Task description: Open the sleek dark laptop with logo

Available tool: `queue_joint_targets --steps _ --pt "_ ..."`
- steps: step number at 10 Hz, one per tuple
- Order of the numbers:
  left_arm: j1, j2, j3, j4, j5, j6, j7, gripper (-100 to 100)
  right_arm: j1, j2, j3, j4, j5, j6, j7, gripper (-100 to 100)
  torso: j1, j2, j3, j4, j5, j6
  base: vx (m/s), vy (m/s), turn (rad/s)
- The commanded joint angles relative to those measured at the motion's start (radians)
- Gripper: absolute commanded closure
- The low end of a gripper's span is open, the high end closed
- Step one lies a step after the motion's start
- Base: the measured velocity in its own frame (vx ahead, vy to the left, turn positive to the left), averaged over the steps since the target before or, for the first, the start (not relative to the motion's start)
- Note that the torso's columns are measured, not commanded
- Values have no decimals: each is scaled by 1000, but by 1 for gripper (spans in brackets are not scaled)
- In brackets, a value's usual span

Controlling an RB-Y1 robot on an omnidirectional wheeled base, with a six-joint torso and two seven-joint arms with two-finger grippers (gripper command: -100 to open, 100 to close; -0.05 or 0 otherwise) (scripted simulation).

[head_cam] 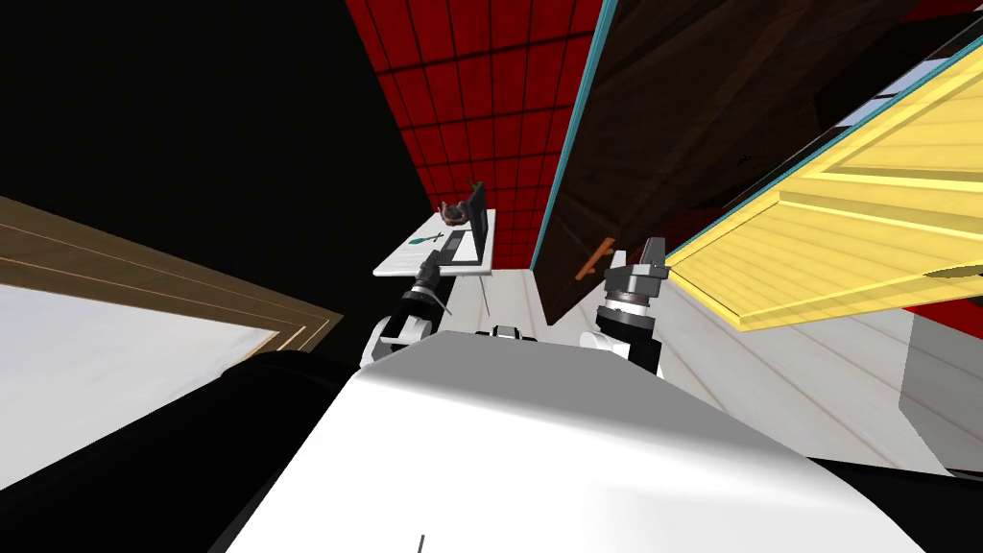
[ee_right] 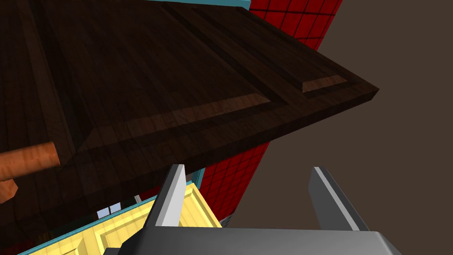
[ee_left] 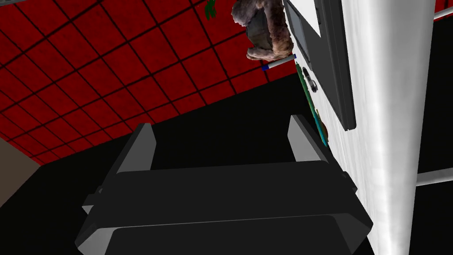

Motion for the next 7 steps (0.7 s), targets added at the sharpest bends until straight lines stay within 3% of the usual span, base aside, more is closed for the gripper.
queue_joint_targets --steps 1,7 --pt "5 38 17 -8 -6 63 -9 -100 0 0 0 0 0 0 0 0 0 0 0 0 0 0 50 -121 -18" --pt "13 129 52 -43 -25 221 -33 -100 0 0 0 0 0 0 0 0 0 0 0 0 0 0 63 -133 -21"
